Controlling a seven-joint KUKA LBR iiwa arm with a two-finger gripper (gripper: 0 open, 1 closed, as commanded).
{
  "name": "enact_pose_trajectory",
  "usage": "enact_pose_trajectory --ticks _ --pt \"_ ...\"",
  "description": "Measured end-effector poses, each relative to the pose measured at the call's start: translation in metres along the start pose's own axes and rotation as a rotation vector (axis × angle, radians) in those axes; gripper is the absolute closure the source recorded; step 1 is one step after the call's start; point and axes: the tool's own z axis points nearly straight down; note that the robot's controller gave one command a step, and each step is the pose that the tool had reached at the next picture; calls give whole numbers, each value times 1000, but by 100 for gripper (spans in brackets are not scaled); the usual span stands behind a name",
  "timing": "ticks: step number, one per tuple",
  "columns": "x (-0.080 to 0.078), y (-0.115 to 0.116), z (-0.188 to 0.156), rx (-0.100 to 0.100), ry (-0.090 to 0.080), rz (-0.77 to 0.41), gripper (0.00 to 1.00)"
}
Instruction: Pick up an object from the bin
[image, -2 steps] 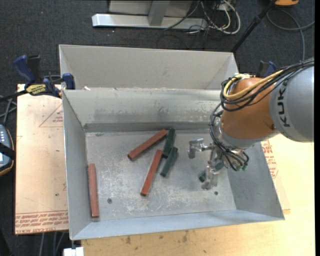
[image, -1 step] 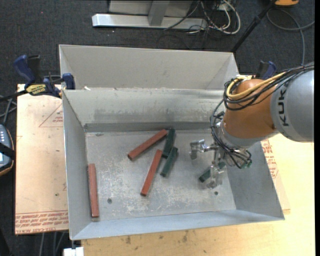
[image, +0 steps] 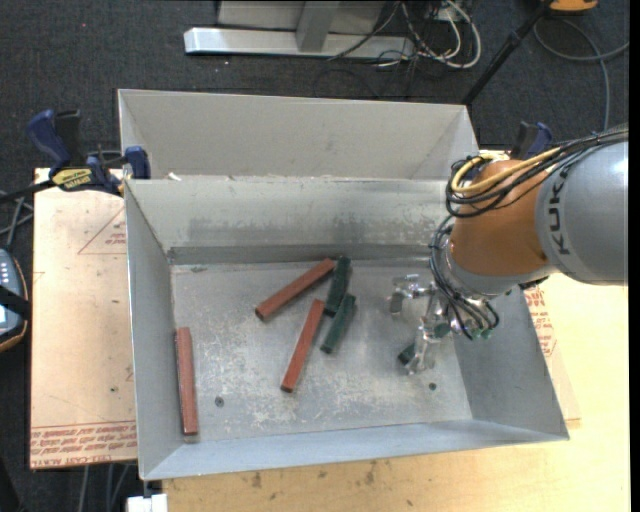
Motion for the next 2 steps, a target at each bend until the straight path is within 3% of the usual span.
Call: enact_pose_trajectory --ticks 1,2 --pt "13 -3 6 0 3 1 0" --pt "-6 -47 13 0 0 -323 100"
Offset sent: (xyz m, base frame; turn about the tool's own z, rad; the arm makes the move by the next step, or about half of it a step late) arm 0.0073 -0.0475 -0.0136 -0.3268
